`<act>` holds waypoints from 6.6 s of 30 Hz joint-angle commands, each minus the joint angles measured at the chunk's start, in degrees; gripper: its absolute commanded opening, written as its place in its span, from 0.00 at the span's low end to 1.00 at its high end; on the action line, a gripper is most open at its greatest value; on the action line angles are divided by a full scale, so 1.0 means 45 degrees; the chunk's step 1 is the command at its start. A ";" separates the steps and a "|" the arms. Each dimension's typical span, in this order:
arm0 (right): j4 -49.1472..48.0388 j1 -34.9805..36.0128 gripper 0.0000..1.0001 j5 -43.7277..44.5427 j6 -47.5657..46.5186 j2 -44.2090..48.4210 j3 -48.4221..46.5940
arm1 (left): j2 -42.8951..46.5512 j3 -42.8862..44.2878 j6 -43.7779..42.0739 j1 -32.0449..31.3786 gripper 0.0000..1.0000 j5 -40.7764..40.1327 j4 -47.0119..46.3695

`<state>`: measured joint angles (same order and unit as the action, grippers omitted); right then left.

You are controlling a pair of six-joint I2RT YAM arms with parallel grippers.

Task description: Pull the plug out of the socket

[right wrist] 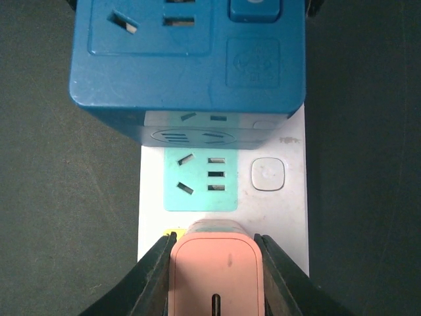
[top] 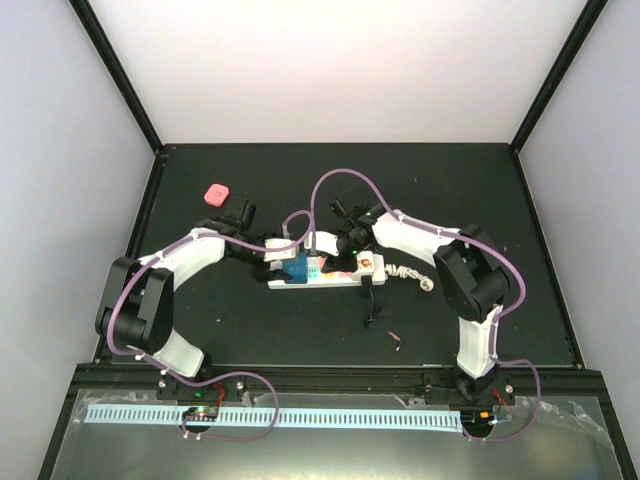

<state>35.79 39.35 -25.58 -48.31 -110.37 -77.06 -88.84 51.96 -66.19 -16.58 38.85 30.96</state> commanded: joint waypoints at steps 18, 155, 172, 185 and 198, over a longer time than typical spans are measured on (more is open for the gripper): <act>0.0449 0.0512 0.01 0.1691 0.0170 -0.1109 -0.0728 | -0.0053 0.1352 0.1210 0.0077 0.39 0.1224 0.1426; 0.0341 0.0249 0.07 0.2257 0.0896 -0.0919 -0.0943 | -0.8375 1.1304 1.4770 0.5809 0.99 0.0539 -0.0136; 0.0367 0.0243 0.08 0.2153 0.0987 -0.0971 -0.1049 | -0.7326 1.0286 0.9797 0.4864 0.76 -0.0364 0.1045; 0.0406 0.0268 0.10 0.2073 0.0959 -0.0845 -0.1011 | -0.8817 1.1858 1.1037 0.4913 0.43 -0.0764 0.0918; 0.0407 0.0267 0.13 0.1935 0.1000 -0.0714 -0.1029 | -0.9212 1.2265 1.1389 0.5308 0.36 -0.0933 0.1240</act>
<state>36.95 41.45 -21.12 -44.45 -112.92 -81.52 -129.47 104.86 -15.68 6.66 34.65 34.76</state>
